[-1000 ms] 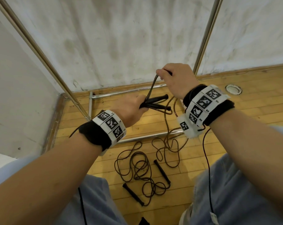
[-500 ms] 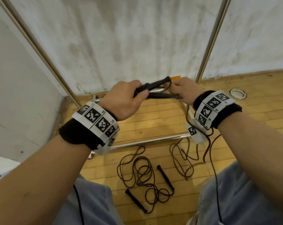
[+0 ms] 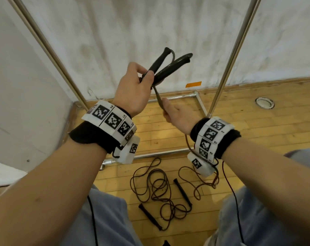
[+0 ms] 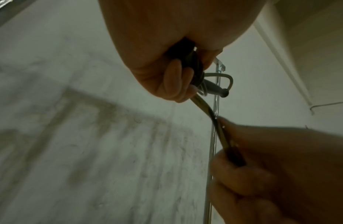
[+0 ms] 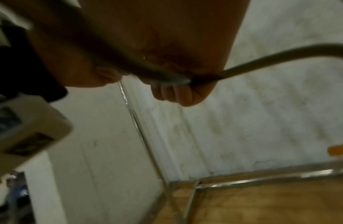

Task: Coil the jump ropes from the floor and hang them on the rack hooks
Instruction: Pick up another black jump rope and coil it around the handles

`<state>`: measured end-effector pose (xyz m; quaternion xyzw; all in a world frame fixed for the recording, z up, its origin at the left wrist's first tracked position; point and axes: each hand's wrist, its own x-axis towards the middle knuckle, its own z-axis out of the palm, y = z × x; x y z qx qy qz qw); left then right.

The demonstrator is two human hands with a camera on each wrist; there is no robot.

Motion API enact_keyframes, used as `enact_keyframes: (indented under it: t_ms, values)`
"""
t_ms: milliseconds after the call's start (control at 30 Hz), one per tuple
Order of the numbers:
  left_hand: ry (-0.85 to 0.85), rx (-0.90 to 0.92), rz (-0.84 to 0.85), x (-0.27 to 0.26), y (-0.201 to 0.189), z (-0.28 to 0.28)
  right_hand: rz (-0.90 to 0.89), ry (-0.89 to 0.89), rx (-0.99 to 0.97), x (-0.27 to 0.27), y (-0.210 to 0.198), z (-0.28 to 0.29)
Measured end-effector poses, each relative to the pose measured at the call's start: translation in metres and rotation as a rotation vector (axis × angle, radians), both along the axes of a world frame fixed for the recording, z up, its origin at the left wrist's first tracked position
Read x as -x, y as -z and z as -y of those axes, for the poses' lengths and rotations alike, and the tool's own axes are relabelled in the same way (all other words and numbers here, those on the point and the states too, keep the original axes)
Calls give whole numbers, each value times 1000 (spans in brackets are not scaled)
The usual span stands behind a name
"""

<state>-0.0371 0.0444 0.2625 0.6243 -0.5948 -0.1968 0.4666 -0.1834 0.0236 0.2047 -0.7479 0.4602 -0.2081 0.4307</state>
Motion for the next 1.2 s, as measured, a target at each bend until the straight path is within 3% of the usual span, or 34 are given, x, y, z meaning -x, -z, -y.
enact_keyframes:
  t_ms: [67,167,233,333,367,433,633,733,833,867,1000,1100,1200]
  values:
    - [2,23,57,-2,4,1,79,-73,-103,-10,-1,-13]
    - [8,-17,92,-3,10,4,-7,-129,-132,-18,2,-23]
    - [-6,-26,99,-1,11,4,-51,-2,-26,-16,6,-16]
    - [-53,-10,45,7,7,3,239,317,145,-15,4,-11]
    - [-70,-6,20,9,4,3,334,354,188,-18,4,-13]
    - [-82,-13,-32,11,0,4,319,323,209,-25,5,-21]
    - [162,-115,-43,26,4,-8,-96,141,-115,-22,0,-10]
    - [207,-115,0,27,4,-12,24,152,-243,-24,-7,-7]
    - [139,-65,69,18,-1,-8,360,247,-483,-28,-5,-18]
    - [64,-47,72,12,-3,-5,377,261,-425,-29,-3,-21]
    - [-198,-28,198,-21,3,8,118,129,159,-24,-4,-21]
    - [-170,-60,388,-32,18,6,22,46,276,-21,-11,-21]
    - [-123,-103,431,-34,32,5,-173,11,366,-15,-15,-18]
